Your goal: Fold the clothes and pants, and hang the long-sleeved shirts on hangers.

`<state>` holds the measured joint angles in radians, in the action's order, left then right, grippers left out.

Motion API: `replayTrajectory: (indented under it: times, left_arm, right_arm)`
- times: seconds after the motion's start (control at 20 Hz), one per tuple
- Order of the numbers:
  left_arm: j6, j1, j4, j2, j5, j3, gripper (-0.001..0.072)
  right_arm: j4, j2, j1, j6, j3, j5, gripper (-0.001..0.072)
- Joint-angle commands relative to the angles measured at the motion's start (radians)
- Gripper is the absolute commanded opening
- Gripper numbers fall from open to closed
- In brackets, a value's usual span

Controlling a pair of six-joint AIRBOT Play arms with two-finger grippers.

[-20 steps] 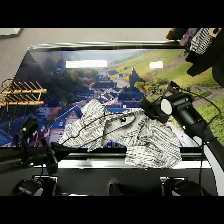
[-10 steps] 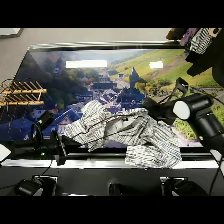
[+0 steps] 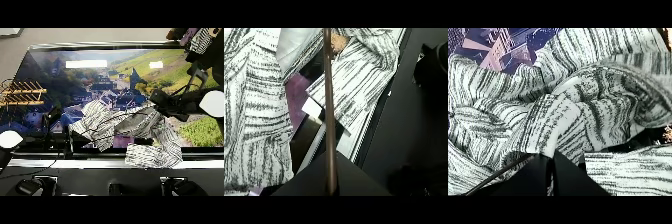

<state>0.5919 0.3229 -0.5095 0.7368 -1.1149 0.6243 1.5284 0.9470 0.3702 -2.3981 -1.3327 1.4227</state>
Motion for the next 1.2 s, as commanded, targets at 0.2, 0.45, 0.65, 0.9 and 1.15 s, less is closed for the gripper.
replayTrajectory:
  times: [0.2, 0.45, 0.65, 0.9, 1.15]
  left_arm:
    - [-0.221, 0.034, 0.216, 0.169, 0.019, 0.002, 0.0017]
    - [-0.316, 0.079, 0.327, 0.256, 0.081, 0.002, 0.0017]
    - [-0.321, 0.115, 0.353, 0.324, 0.092, 0.002, 0.0017]
    - [-0.367, 0.142, 0.432, 0.334, 0.141, 0.002, 0.0017]
    - [-0.369, 0.142, 0.463, 0.334, 0.148, 0.002, 0.0017]
  right_arm:
    - [-0.076, 0.011, 0.001, 0.009, -0.027, 0.026, 0.0026]
    - [-0.11, 0.011, 0.001, 0.012, -0.031, 0.008, 0.0026]
    - [-0.161, 0.011, 0.001, 0.024, -0.031, -0.031, 0.0026]
    - [-0.154, 0.012, 0.001, 0.051, -0.031, 0.009, 0.0027]
    - [-0.159, 0.012, 0.001, 0.102, -0.03, 0.017, 0.0054]
